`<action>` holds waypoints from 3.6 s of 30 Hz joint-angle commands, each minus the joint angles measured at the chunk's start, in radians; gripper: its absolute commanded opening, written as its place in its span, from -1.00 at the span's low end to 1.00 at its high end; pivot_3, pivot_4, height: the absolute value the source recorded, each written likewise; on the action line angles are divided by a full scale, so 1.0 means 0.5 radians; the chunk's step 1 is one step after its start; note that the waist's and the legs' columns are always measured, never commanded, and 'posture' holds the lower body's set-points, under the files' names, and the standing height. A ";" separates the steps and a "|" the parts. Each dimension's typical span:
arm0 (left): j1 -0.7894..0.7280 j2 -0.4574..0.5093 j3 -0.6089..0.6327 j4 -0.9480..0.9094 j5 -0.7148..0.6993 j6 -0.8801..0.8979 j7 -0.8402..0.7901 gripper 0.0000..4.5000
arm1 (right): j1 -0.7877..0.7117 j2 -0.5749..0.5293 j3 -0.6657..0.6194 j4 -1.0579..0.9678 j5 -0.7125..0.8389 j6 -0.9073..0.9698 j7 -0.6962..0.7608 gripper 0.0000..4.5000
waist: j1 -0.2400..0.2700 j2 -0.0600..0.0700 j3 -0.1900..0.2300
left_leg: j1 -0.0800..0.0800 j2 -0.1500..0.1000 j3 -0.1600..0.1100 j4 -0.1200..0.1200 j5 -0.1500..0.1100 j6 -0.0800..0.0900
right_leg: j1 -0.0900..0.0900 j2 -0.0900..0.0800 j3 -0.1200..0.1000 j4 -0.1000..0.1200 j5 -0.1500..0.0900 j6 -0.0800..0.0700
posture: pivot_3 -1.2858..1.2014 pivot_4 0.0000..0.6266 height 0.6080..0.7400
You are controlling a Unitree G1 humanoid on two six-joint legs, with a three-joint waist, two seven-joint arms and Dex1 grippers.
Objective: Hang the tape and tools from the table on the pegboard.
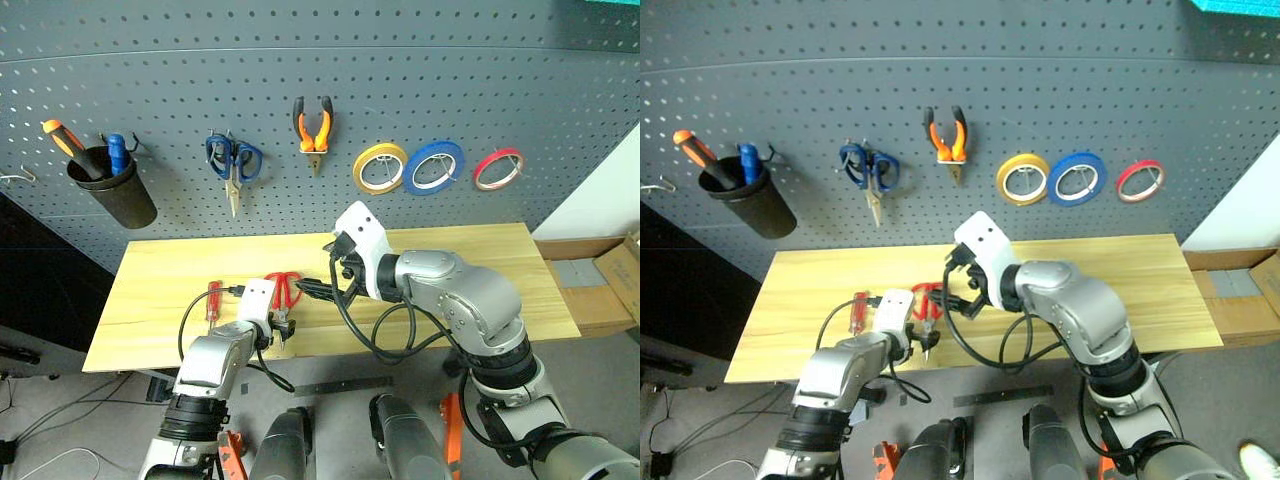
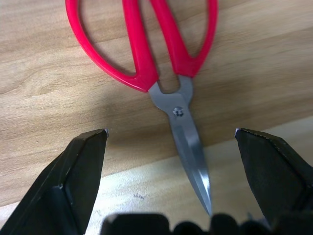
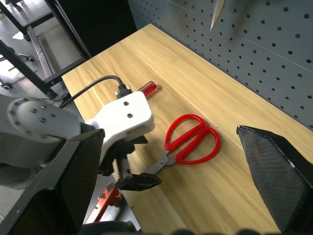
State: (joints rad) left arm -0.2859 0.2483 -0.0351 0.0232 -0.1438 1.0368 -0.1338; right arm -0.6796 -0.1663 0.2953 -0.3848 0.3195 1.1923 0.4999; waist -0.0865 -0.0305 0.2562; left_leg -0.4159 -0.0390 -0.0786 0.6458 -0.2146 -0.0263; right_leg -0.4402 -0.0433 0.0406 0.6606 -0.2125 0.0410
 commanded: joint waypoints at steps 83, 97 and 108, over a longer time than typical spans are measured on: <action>0.111 0.194 0.416 -0.841 0.319 -1.601 0.000 -0.55 | 0.053 -0.512 -0.310 0.081 -0.033 -1.083 0.151 1.00 | 0.001 -0.002 0.000 | -0.004 0.002 0.005 -0.003 -0.001 0.004 | 0.007 0.000 0.001 -0.027 0.010 0.008 | -0.06 -0.29 1.00; -0.065 0.263 0.365 -0.450 0.266 -1.448 -0.175 -0.55 | -0.052 -0.412 -0.353 0.029 0.055 -1.104 0.153 1.00 | 0.005 -0.002 0.000 | -0.005 0.001 0.005 -0.002 -0.001 0.004 | 0.007 0.000 0.000 -0.027 0.010 0.009 | -0.07 -0.27 1.00; -0.091 0.256 0.319 -0.357 0.280 -1.413 -0.189 0.06 | -0.111 -0.305 -0.396 -0.107 0.198 -1.128 0.149 1.00 | 0.001 -0.002 0.000 | -0.004 0.001 0.004 -0.002 -0.001 0.004 | 0.007 -0.001 0.000 -0.027 0.011 0.008 | -0.08 -0.26 1.00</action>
State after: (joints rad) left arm -0.3299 0.3691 0.1241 -0.1320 -0.0013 0.3285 -0.2223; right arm -0.7226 -0.3242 0.1145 -0.3911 0.4036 0.6509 0.5696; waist -0.0860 -0.0312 0.2563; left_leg -0.4181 -0.0383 -0.0768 0.6449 -0.2151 -0.0243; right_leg -0.4364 -0.0436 0.0408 0.6470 -0.2073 0.0451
